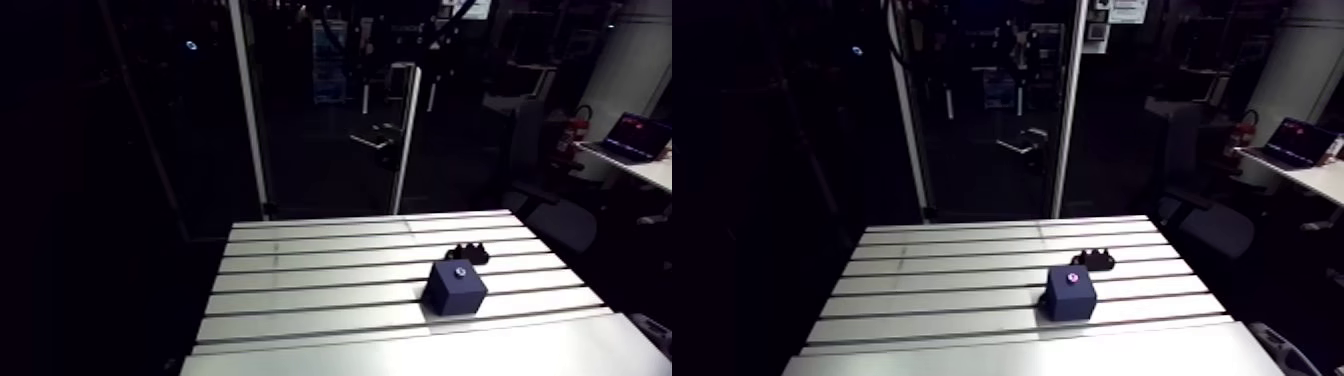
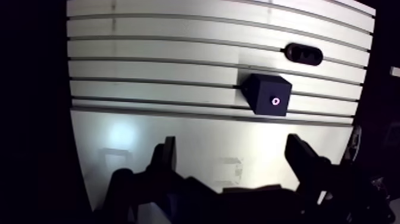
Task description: Pick up the M10 bolt and insert it into the hole until fully seated.
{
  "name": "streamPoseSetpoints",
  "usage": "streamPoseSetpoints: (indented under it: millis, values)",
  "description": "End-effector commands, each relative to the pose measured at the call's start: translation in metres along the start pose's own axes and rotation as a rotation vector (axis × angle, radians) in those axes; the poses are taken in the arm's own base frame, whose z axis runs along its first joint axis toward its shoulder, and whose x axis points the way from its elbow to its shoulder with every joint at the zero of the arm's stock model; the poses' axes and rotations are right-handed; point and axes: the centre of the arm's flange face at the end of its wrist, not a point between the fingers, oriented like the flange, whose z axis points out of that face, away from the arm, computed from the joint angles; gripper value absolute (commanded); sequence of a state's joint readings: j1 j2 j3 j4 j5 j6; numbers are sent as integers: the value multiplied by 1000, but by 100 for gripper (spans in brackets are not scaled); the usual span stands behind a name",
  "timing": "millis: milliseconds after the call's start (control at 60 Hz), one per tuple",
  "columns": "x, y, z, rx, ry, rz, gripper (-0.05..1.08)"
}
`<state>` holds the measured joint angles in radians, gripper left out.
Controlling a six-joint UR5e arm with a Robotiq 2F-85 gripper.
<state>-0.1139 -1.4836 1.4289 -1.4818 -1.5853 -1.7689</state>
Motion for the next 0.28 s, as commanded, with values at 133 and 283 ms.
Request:
streamPoseSetpoints:
  millis: [133,283]
  values:
    - [3,-1,10,-1,-19,-4,1]
    - [3,-1,12,-1,-21,-3,1]
